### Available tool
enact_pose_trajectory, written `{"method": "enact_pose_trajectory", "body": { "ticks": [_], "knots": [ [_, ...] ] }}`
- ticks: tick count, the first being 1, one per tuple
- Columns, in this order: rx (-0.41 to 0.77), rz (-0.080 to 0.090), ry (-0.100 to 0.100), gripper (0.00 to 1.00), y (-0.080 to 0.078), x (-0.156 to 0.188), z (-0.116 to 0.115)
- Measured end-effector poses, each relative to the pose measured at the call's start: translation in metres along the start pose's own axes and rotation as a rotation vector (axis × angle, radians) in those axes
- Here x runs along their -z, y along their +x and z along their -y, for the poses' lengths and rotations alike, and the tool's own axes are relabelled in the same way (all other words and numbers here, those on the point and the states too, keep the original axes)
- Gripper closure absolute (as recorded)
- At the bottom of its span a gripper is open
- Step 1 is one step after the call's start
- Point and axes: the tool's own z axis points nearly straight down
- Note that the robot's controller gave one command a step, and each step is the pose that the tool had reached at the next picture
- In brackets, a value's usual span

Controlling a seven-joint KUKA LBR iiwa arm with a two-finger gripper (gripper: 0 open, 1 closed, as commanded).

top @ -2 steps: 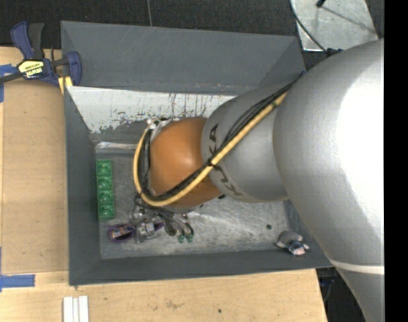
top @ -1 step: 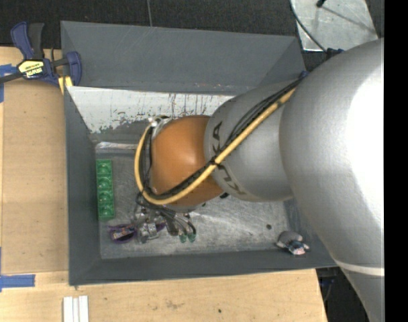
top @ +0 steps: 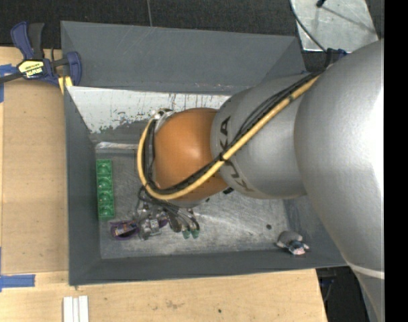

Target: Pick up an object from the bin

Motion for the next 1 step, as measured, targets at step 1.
{"method": "enact_pose_trajectory", "body": {
  "ticks": [1],
  "knots": [
    [0.0, 0.005, -0.001, 1.0, -0.0014, 0.0204, -0.0002]
  ]
}}
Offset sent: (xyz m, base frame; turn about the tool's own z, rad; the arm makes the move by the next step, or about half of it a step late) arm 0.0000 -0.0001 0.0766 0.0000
